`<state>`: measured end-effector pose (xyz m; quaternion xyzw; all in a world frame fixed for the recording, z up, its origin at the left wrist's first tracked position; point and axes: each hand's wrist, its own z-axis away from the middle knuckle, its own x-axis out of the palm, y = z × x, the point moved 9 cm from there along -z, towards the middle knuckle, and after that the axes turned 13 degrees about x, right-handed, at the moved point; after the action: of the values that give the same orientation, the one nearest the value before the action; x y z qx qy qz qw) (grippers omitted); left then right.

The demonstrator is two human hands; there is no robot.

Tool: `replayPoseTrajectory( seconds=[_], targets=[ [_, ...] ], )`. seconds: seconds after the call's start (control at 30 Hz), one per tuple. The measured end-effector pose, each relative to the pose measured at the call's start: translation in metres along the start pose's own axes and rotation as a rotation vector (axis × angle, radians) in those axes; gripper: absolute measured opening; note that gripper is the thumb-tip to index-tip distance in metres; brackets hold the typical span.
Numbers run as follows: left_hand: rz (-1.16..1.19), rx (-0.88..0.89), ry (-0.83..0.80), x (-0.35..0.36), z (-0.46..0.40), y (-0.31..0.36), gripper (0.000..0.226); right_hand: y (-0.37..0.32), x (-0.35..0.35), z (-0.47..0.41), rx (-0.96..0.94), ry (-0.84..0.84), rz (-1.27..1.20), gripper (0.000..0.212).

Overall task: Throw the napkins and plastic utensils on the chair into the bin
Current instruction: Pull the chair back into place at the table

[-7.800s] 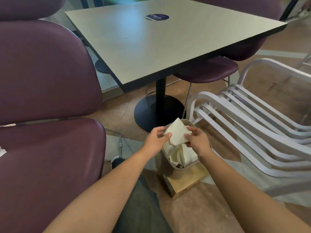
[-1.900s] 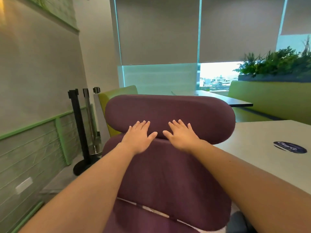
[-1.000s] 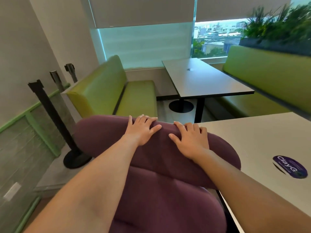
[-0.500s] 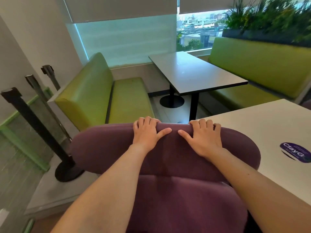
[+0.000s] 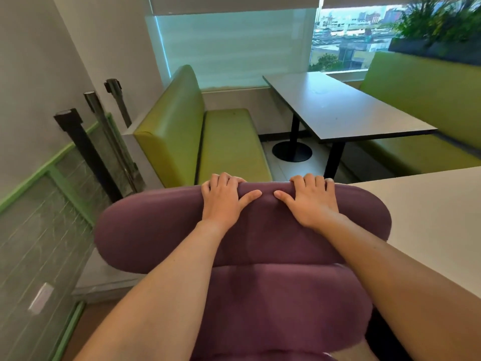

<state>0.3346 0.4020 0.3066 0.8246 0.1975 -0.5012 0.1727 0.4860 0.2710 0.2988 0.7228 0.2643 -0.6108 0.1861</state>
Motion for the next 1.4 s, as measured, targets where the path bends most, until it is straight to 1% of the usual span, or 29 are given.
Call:
replayPoseTrajectory(
  seconds=[0.13, 0.4, 0.53, 0.73, 0.93, 1.0, 1.07, 1.13, 1.2, 1.3, 1.4],
  targets=[
    [-0.045, -0.084, 0.012, -0.014, 0.021, -0.05, 0.066, -0.057, 0.003, 0.002, -0.087, -0.029, -0.009, 0.068],
    [-0.082, -0.219, 0.048, -0.045, 0.067, -0.124, 0.063, -0.152, 0.006, 0.024, -0.198, -0.078, -0.088, 0.065],
    [-0.109, -0.263, 0.045, -0.056, 0.083, -0.142, 0.063, -0.176, 0.008, 0.035, -0.236, -0.099, -0.124, 0.065],
    [-0.102, -0.32, -0.017, -0.061, 0.093, -0.144, 0.064, -0.179, 0.007, 0.041, -0.277, -0.132, -0.141, 0.068],
    [-0.06, -0.314, -0.134, -0.059, 0.095, -0.141, 0.051, -0.179, 0.011, 0.04, -0.273, -0.16, -0.159, 0.065],
    [-0.034, -0.312, -0.174, -0.061, 0.1, -0.147, 0.046, -0.181, 0.009, 0.039, -0.274, -0.179, -0.156, 0.059],
    [-0.033, -0.276, -0.234, -0.065, 0.106, -0.154, 0.045, -0.188, 0.006, 0.045, -0.305, -0.179, -0.187, 0.05],
    [-0.049, -0.238, -0.271, -0.073, 0.114, -0.163, 0.046, -0.197, 0.004, 0.057, -0.368, -0.14, -0.235, 0.046],
    [-0.096, -0.205, -0.286, -0.085, 0.125, -0.179, 0.05, -0.206, 0.001, 0.07, -0.382, -0.092, -0.277, 0.049],
    [-0.147, -0.162, -0.287, -0.099, 0.139, -0.206, 0.058, -0.228, -0.002, 0.081, -0.394, -0.097, -0.299, 0.054],
    [-0.041, -0.176, -0.309, -0.107, 0.146, -0.234, 0.067, -0.268, -0.008, 0.098, -0.42, -0.117, -0.352, 0.053]
  ],
)
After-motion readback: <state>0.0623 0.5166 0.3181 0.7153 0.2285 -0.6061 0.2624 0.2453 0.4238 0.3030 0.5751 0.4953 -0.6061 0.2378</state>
